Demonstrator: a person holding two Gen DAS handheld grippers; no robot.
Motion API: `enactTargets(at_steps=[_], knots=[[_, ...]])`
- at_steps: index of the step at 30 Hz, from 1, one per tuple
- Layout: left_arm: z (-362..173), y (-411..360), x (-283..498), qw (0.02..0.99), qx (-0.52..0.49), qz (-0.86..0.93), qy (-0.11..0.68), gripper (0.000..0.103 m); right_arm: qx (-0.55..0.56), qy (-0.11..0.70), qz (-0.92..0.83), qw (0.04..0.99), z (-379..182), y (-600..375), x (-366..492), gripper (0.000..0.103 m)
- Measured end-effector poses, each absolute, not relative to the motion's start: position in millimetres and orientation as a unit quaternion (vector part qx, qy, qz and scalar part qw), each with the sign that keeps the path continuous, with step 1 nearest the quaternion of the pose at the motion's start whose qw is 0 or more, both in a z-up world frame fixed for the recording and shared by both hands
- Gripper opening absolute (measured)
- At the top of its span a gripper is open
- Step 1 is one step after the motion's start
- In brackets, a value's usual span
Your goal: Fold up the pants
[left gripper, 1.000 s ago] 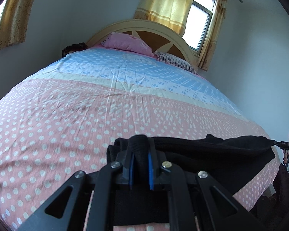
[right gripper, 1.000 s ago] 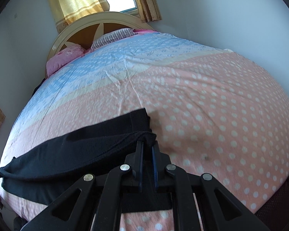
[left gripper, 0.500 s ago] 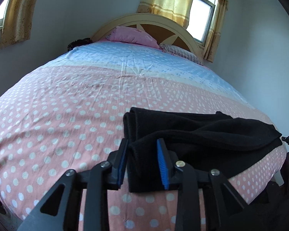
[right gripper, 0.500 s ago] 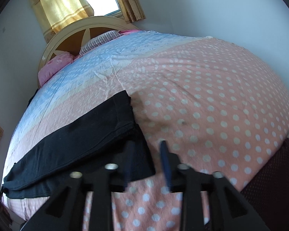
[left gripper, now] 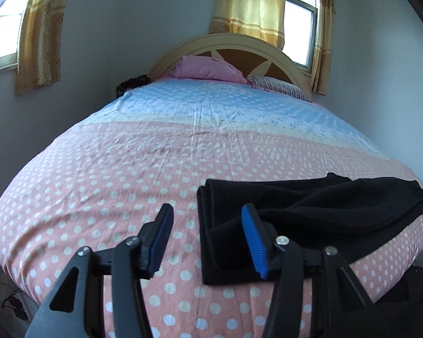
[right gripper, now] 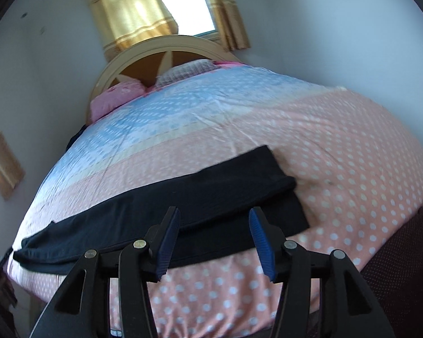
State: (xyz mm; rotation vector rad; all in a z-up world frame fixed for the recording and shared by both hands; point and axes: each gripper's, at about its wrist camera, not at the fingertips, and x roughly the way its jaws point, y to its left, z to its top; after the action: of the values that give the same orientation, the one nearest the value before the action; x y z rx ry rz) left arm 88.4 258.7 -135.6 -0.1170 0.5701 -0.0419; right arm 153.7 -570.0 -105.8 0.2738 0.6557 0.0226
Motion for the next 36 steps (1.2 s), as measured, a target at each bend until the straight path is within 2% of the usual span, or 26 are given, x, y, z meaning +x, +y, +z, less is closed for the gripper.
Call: enactTargets(at_steps=[2,5,12,14,25,31,32,34,35,36], knots=[[-131.1,254.7,87.9,0.96,-0.049,-0.021,0.276,0.054,0.117,0.319,0.021,0.94,-100.3,-555.3,152.8,0.053],[-129.1,255.8,87.5,0.961,-0.05,-0.015,0.272,0.064,0.096,0.318,0.043,0.942,-96.5,-531.2,153.3,0.053],[-131.3,267.6,87.7,0.958,-0.073,0.004,0.276,0.065,0.018,0.338,0.086,0.937,-113.5,-468.4,161.3,0.053],[-131.1,267.8,88.0,0.958,-0.075,0.008,0.277,0.071,-0.017,0.343,0.104,0.933,-120.6,-442.6,163.7,0.053],[-129.0,257.7,90.6,0.957,-0.069,0.005,0.283,0.073,-0.2,0.355,0.232,0.883,-164.5,-291.1,160.7,0.053],[-127.8,264.8,89.6,0.957,-0.081,0.01,0.28,0.073,-0.266,0.348,0.239,0.867,-184.1,-251.8,174.3,0.053],[-127.6,265.3,89.7,0.956,-0.084,0.01,0.281,0.073,-0.27,0.357,0.237,0.862,-188.0,-249.7,179.7,0.051],[-126.6,264.7,89.1,0.956,-0.086,0.008,0.281,0.073,-0.271,0.371,0.245,0.854,-193.3,-248.6,184.4,0.036],[-125.5,263.8,88.7,0.956,-0.086,0.006,0.28,0.074,-0.253,0.37,0.261,0.855,-190.3,-250.7,183.1,0.007],[-124.4,262.7,88.4,0.957,-0.084,0.005,0.279,0.074,-0.242,0.372,0.264,0.856,-185.6,-253.5,182.4,0.004]])
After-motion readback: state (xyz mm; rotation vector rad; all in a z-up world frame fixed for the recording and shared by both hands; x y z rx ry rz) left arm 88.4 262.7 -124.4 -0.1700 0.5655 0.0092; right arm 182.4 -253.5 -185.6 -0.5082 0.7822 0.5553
